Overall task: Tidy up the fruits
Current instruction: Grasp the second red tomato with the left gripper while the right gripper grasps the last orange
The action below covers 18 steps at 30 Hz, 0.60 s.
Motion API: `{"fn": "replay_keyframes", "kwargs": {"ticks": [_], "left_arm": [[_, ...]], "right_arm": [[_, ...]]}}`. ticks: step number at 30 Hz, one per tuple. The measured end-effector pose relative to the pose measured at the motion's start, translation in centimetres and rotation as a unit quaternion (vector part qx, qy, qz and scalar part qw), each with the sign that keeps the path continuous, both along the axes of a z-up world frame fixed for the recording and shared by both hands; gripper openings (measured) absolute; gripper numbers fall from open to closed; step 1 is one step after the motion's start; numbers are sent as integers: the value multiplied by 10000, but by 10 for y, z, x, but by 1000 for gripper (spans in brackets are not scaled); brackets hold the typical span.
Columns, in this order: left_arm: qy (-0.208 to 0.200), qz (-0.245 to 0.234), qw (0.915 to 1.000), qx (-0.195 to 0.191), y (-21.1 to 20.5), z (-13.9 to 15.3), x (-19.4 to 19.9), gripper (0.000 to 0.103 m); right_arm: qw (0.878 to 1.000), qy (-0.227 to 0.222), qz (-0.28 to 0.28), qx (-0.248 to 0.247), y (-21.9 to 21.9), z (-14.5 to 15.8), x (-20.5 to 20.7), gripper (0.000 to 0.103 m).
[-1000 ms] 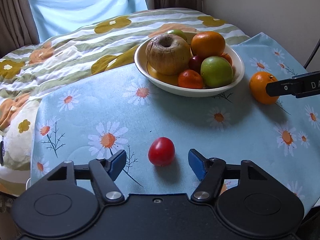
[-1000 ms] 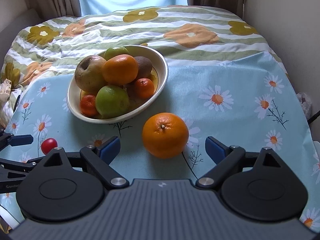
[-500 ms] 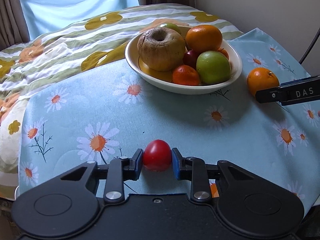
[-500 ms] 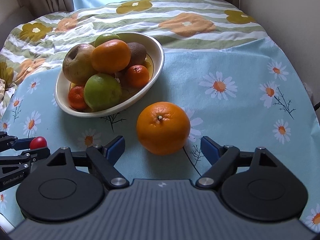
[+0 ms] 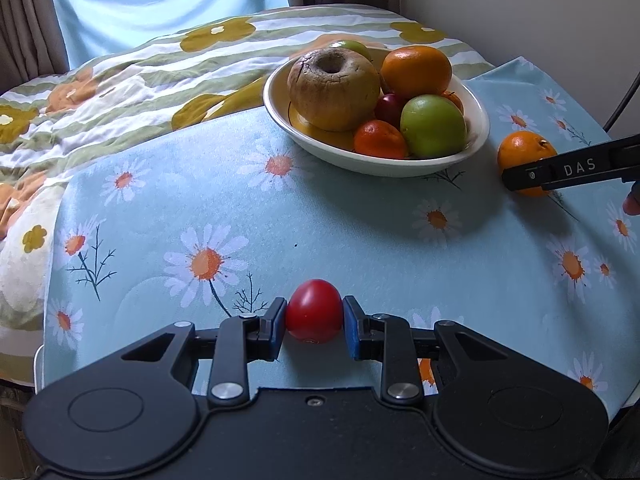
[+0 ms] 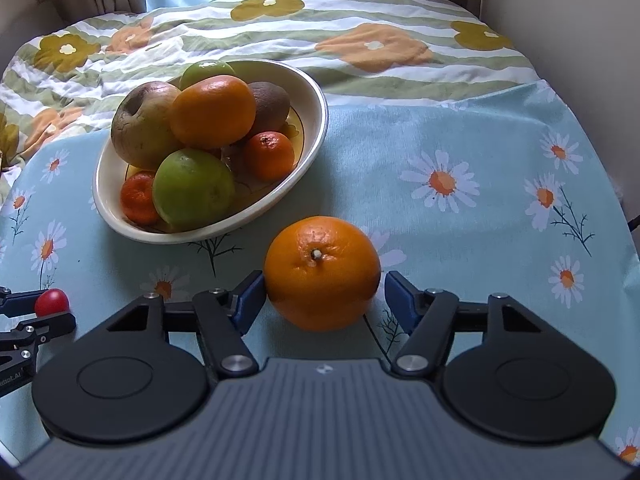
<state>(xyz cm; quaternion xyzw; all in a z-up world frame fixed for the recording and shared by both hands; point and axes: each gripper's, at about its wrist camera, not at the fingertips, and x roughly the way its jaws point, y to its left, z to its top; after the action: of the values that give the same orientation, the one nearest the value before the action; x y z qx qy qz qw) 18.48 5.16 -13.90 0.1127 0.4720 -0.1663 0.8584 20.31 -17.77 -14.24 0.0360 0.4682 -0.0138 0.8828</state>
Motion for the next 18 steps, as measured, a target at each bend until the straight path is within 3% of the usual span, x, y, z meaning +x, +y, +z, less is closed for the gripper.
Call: {"fn": "replay_keyframes", "kwargs": {"ticks": [9, 18], "left_arm": [[-8, 200, 9998, -67, 6, 9, -9, 33], [-268, 285, 9989, -252, 9, 44, -26, 33]], "right_arm": [[10000, -45, 15, 25, 3, 4, 0, 75], [9991, -382, 132, 115, 6, 40, -21, 75]]}}
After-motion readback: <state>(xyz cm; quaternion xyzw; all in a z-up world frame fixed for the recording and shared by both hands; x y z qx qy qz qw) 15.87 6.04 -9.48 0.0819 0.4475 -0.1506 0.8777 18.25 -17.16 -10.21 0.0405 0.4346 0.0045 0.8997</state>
